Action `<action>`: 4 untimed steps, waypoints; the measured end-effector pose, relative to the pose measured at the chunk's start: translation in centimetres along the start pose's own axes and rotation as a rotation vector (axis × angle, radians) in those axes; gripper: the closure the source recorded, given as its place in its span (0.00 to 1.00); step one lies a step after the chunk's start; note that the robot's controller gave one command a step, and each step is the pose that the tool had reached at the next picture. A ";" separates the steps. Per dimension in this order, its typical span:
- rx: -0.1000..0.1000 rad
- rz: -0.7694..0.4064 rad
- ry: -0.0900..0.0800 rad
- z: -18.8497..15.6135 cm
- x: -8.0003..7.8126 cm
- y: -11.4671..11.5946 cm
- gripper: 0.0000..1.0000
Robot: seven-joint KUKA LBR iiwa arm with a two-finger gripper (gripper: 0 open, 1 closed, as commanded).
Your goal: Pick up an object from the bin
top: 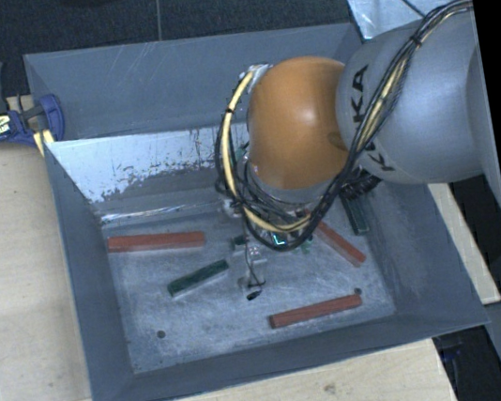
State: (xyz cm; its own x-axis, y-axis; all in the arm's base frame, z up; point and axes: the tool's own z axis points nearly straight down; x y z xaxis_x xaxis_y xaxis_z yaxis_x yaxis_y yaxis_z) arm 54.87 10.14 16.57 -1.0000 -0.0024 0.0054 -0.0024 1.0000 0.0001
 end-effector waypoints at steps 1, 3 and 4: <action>0.000 -0.235 -0.006 9.6 -0.4 3.8 0.00; -0.001 -0.230 -0.010 9.5 -0.7 3.8 0.00; -0.001 -0.227 -0.011 9.5 -0.8 3.7 0.00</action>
Offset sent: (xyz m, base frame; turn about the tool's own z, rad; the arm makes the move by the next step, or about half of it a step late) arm 0.0034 0.0379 -0.0957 -0.2338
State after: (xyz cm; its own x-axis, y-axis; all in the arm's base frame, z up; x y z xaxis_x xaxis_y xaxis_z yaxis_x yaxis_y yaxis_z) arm 55.58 13.84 7.10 -0.9738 -0.2273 -0.0061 -0.2273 0.9738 0.0010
